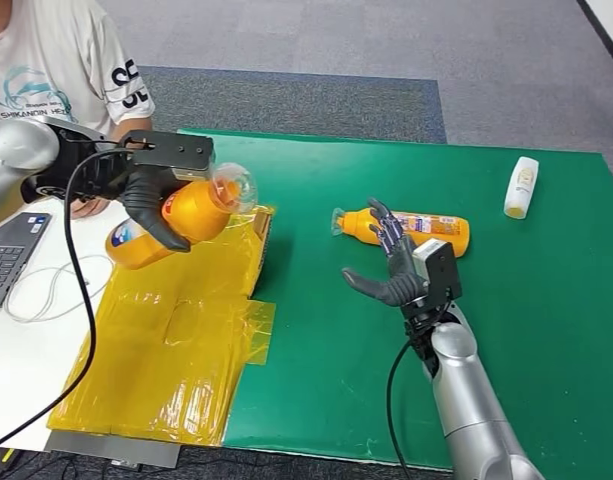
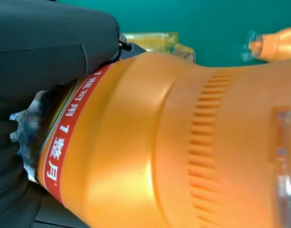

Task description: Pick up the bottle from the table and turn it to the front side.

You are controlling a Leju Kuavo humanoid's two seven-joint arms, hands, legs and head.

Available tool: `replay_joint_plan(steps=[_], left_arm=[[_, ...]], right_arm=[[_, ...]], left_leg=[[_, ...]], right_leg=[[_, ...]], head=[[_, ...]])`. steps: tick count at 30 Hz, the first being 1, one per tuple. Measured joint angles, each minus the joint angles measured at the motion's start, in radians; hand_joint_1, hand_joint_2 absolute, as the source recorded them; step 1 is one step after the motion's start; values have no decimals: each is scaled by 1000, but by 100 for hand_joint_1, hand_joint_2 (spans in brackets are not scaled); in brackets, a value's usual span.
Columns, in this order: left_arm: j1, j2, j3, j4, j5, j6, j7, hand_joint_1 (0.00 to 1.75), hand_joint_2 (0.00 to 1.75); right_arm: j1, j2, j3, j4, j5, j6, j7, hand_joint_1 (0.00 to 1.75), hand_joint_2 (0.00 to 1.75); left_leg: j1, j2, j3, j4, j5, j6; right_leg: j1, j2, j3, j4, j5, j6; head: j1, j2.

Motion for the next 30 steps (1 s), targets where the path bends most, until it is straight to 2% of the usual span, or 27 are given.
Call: replay_joint_plan(steps=[6,13,22,30], left_arm=[[6,-2,-43,6,56,0,18,175,175],[54,-6,-67,29,57,12,-11,175,175],[145,-56,-75,109,-93,-20,-47,175,175],[158,-104,-76,139,-202,-42,-53,175,175]], right_arm=[[-23,17,18,5,-1,10,1,0,175],[-46,29,46,4,-4,12,17,0,175],[-68,39,87,-22,-14,-7,44,0,175],[-72,40,112,-41,-19,-29,55,0,175]], left_leg=[[0,0,0,0,0,0],[0,0,0,0,0,-1],[0,0,0,0,1,-1],[0,0,-1,0,0,-1]], right_leg=[[0,0,0,0,0,0],[0,0,0,0,0,0],[0,0,-1,0,0,0],[0,0,-1,0,0,0]], head=[[0,0],[0,0],[0,0],[0,0]])
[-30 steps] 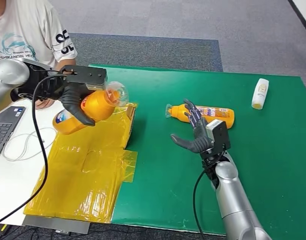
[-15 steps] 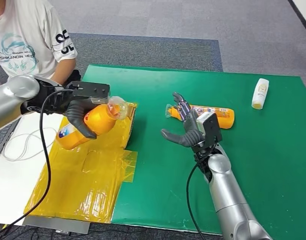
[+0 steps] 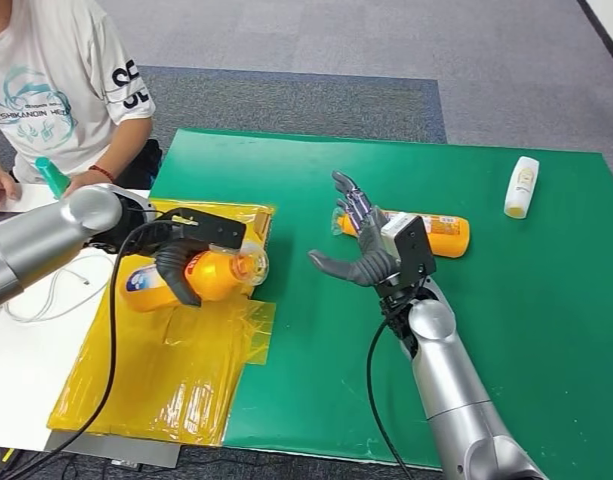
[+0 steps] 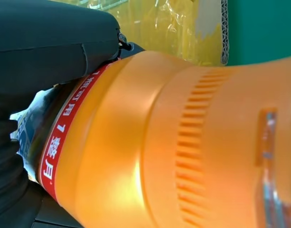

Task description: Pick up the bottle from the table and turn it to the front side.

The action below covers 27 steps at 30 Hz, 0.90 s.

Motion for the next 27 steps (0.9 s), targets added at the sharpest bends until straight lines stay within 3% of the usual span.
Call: replay_joint_plan(steps=[18,27], left_arm=[[19,-88,0,46,-342,65,-130,175,175],[51,-122,2,64,-345,98,-167,175,175]], right_arm=[[1,0,7,-13,0,-16,1,0,175],[2,0,8,-19,9,-13,1,0,175]], left_leg=[[0,0,0,0,0,0],[0,0,0,0,0,0]], right_leg=[[0,0,0,0,0,0],[0,0,0,0,0,0]], head=[[0,0],[0,0]])
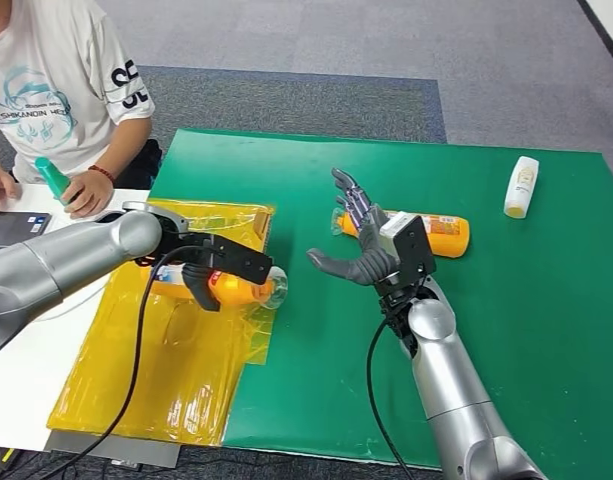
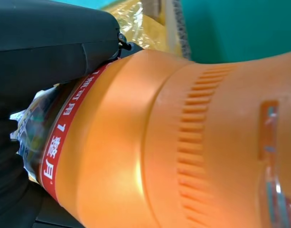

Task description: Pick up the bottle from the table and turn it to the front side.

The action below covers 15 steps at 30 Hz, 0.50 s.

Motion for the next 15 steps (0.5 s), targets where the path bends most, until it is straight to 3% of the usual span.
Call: replay_joint_plan(steps=[15], left_arm=[[39,2,81,30,344,-9,103,175,175]], right_arm=[[0,0,15,0,-10,7,0,0,175]], left_leg=[[0,0,0,0,0,0]], right_leg=[[0,0,0,0,0,0]], head=[[0,0]])
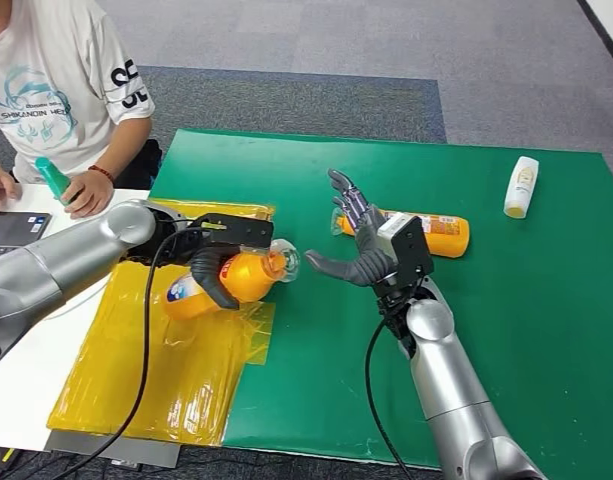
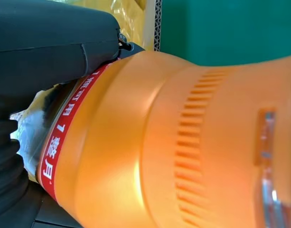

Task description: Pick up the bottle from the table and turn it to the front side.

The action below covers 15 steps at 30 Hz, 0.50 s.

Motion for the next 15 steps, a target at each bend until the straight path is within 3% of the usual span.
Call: replay_joint_plan(steps=[15], left_arm=[[-15,27,-16,7,120,-76,103,175,175]], right_arm=[[-3,0,21,0,-23,-2,12,0,175]], left_leg=[[0,0,0,0,0,0]], right_leg=[[0,0,0,0,0,0]], head=[[0,0]])
